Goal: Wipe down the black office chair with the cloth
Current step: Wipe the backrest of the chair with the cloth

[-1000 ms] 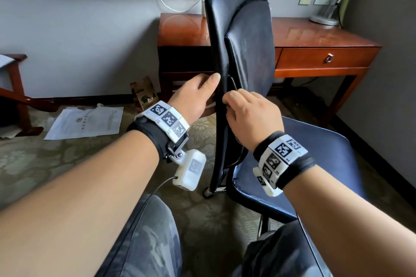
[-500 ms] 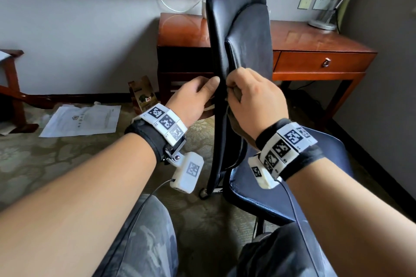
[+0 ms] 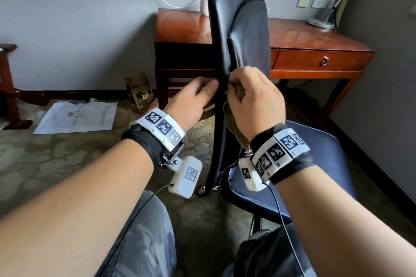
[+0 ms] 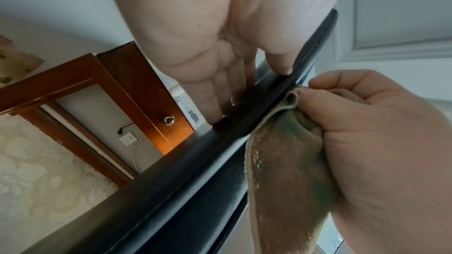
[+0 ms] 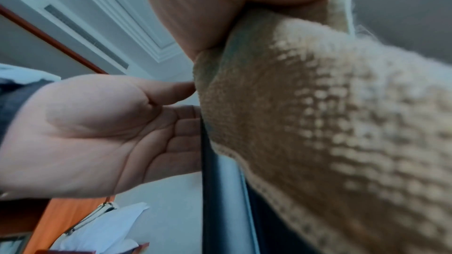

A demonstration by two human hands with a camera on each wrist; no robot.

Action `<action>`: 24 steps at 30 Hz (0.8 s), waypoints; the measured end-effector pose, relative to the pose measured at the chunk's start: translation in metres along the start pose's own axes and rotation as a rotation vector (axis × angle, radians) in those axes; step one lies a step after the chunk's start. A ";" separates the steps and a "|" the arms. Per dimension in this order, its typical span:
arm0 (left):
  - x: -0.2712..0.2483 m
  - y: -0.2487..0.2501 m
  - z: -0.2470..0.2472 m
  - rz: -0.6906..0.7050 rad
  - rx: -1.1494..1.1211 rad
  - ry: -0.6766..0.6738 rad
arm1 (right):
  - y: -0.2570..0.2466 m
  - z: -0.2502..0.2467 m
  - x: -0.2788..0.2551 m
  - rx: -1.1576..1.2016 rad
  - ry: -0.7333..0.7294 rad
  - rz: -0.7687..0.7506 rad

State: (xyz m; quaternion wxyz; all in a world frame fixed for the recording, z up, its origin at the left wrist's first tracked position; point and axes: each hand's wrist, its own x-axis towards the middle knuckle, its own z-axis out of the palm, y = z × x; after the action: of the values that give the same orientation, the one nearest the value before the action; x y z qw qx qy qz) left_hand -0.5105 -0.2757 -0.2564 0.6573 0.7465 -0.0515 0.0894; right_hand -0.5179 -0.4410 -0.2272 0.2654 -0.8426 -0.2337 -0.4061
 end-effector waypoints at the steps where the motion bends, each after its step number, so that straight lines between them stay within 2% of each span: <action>1: -0.002 -0.004 0.002 -0.008 -0.066 -0.008 | 0.000 0.000 -0.001 -0.010 0.005 -0.008; 4: -0.007 -0.011 0.008 -0.016 -0.160 -0.023 | 0.000 -0.004 -0.004 0.054 0.010 0.034; 7: -0.011 -0.010 0.012 0.008 -0.009 -0.016 | 0.003 -0.016 -0.011 0.279 0.050 0.207; 9: -0.013 -0.009 0.011 0.037 0.083 -0.006 | 0.003 -0.022 -0.022 0.330 0.034 0.263; 12: -0.010 -0.011 0.010 0.055 0.099 0.006 | 0.000 -0.025 -0.036 0.301 -0.002 0.219; 17: -0.009 -0.006 0.009 0.023 0.054 0.019 | 0.000 -0.014 -0.021 0.261 0.032 0.210; 24: 0.002 -0.011 0.004 0.045 0.063 0.023 | 0.013 0.014 -0.031 -0.026 -0.013 -0.036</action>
State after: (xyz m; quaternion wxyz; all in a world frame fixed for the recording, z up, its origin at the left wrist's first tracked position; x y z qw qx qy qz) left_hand -0.5062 -0.2783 -0.2668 0.6319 0.7644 -0.0580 0.1143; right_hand -0.5193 -0.4470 -0.2628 0.2455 -0.8444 -0.2451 -0.4082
